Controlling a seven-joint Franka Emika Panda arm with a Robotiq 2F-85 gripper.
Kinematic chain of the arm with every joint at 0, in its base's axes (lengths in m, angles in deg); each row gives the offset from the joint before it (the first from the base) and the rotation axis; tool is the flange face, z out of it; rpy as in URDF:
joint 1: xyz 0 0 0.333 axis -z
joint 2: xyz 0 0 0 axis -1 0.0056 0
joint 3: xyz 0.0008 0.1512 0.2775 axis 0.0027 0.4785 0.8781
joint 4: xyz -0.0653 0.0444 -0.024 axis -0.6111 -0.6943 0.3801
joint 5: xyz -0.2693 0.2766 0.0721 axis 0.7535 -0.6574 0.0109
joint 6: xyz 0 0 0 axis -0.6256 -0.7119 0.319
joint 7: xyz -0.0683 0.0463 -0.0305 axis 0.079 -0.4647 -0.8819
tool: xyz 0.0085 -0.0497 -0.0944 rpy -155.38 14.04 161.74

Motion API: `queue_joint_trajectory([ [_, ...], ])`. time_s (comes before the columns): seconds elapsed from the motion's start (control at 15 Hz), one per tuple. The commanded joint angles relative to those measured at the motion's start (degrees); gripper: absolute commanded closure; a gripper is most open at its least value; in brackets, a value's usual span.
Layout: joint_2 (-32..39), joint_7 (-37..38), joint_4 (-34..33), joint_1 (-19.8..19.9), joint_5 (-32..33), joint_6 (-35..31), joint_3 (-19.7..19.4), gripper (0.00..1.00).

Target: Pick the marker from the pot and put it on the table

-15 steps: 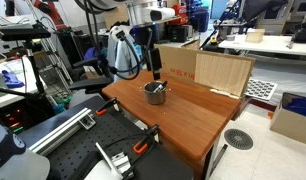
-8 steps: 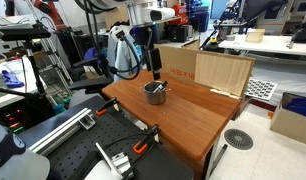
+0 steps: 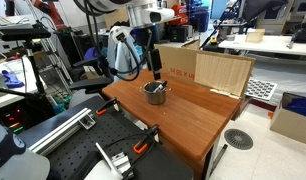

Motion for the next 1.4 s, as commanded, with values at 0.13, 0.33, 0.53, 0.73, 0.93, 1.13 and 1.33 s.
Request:
queue_joint_trajectory([
  [0.13,4.60,2.77,-1.23,-2.01,-0.52,-6.44,-1.37,0.00],
  [0.33,7.38,1.46,-2.19,-2.70,-2.55,-8.77,-1.96,0.00],
  [0.53,9.87,-1.02,-3.03,-3.37,-5.90,-10.99,-2.30,0.00],
  [0.73,12.49,-3.41,-4.55,-3.97,-9.58,-12.55,-2.27,0.00],
  [0.93,14.41,-3.46,-6.00,-5.00,-9.89,-13.84,-3.19,0.00],
  [1.13,16.17,-3.66,-7.21,-5.62,-10.11,-13.86,-4.11,0.00],
  [1.33,17.32,-5.02,-7.87,-5.73,-10.72,-13.86,-4.40,0.25],
])
